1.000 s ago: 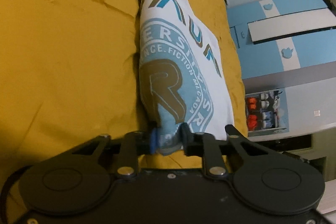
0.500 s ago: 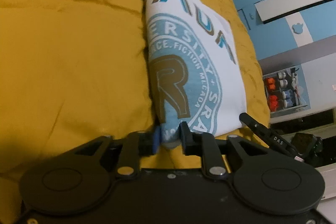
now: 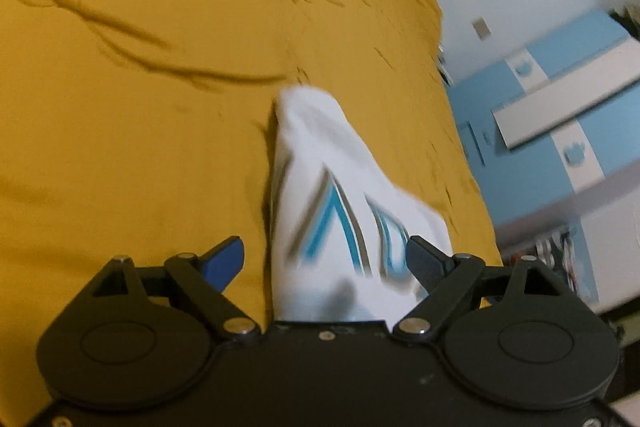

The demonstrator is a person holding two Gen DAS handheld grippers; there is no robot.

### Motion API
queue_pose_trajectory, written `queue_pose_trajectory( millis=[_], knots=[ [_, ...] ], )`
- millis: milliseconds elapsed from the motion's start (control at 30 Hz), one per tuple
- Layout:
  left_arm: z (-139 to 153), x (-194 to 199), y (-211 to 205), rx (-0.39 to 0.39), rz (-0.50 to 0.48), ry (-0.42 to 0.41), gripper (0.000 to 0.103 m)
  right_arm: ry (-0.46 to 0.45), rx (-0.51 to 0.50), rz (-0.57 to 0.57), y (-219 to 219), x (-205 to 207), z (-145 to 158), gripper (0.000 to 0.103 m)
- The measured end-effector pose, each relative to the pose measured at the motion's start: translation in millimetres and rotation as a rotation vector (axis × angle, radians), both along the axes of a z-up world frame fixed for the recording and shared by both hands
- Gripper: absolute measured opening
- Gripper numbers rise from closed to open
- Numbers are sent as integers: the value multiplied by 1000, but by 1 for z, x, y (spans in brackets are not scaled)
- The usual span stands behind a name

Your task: Fold small clothes

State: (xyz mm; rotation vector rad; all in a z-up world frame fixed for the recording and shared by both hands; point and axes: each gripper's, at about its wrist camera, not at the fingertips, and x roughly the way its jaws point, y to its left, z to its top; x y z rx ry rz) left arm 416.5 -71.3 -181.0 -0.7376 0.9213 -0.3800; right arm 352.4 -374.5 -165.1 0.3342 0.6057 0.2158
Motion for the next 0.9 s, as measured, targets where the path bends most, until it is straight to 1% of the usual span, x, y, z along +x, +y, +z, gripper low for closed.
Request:
queue_pose_trajectory(
  millis=[67, 167, 267, 400, 467, 500, 533, 567, 600, 633, 667, 733, 800, 833, 900],
  knots=[
    [-9, 22, -4, -6, 28, 10, 90, 21, -12, -9, 3, 22, -7, 54],
    [-20, 48, -7, 0, 59, 25, 89, 53, -10, -16, 3, 42, -18, 54],
    [-29, 66, -12, -30, 76, 33, 89, 66, -9, -23, 3, 57, -25, 54],
    [-32, 80, -13, -52, 86, 11, 89, 75, -5, -19, 5, 71, -30, 54],
    [-34, 89, -21, -54, 86, 2, 88, 72, -6, -17, 6, 74, -32, 51],
    [-34, 91, -22, -57, 81, -1, 75, 75, -5, -11, 7, 77, -32, 41],
    [-36, 93, -22, -69, 71, -5, 58, 85, -1, 4, 8, 80, -34, 25],
    [-37, 98, -25, -82, 59, 8, 17, 94, -4, 12, 10, 82, -34, 19],
    [-38, 99, -26, -80, 64, 22, 10, 90, -15, 17, 11, 84, -32, 17],
    [-38, 96, -25, -83, 74, 16, 9, 80, -26, 22, 12, 84, -29, 15],
    [-34, 93, -22, -90, 85, -14, 7, 62, -29, 25, 13, 83, -26, 14],
    [-28, 90, -17, -80, 100, -66, 7, 18, -20, 28, 13, 80, -17, 12],
    [-36, 93, -13, -70, 108, -32, 7, 17, -35, 30, 14, 84, -18, 12],
    [-41, 94, -13, -60, 114, -8, 7, 37, -41, 29, 15, 88, -22, 12],
    [-50, 98, -13, -25, 111, 11, 8, 78, -42, 24, 15, 99, -36, 12]
  ],
)
